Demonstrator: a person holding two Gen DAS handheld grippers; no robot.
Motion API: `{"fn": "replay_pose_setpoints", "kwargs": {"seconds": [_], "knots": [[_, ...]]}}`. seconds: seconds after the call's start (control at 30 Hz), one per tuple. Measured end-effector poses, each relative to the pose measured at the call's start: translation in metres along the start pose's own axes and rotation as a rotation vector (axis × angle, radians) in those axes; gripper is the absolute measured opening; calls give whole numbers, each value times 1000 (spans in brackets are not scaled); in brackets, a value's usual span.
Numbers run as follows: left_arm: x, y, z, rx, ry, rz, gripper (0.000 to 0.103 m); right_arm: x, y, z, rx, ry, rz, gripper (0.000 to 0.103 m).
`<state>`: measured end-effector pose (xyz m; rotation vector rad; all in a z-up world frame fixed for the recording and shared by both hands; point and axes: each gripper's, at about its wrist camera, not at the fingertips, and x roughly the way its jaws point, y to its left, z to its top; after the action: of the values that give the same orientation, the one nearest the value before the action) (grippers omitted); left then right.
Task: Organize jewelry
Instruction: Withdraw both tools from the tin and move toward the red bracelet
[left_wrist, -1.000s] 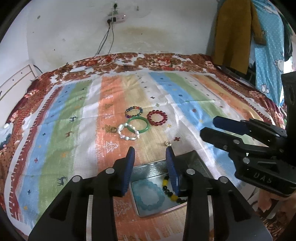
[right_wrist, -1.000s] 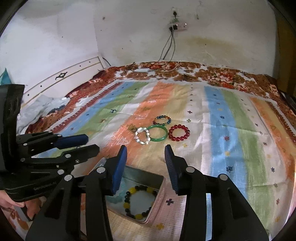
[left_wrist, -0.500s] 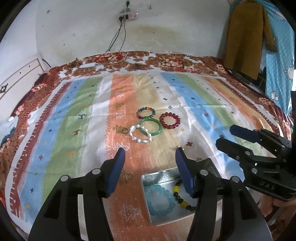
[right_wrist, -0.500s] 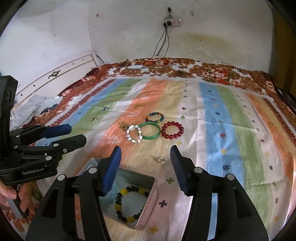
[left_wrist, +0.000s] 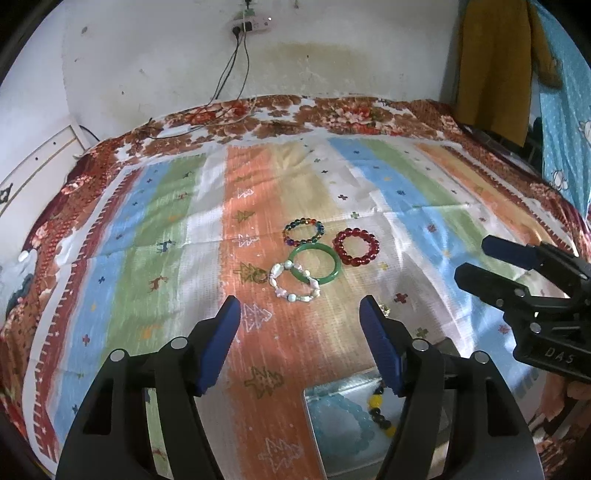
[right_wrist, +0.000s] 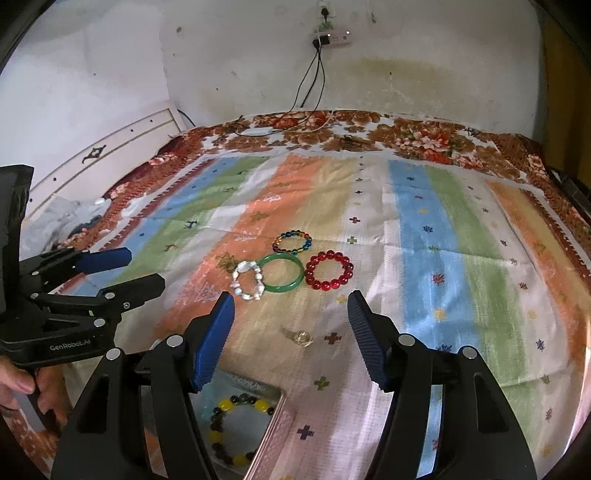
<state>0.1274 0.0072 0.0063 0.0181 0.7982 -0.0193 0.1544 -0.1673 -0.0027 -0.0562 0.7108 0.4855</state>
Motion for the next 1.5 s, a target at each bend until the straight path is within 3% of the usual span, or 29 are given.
{"fn": "replay_pose_setpoints", "kwargs": {"seconds": [0.43,0.9,1.5], "knots": [[20,13,28,-29,-32,-2,70,20,-9,22,-34,-22,-70,70],[55,32,41,-79,37,14,70,43,-30,37,21,10,-70,70],[100,42,48,-81,152,21,71,94,-53,46,78,130,-44,70]]}}
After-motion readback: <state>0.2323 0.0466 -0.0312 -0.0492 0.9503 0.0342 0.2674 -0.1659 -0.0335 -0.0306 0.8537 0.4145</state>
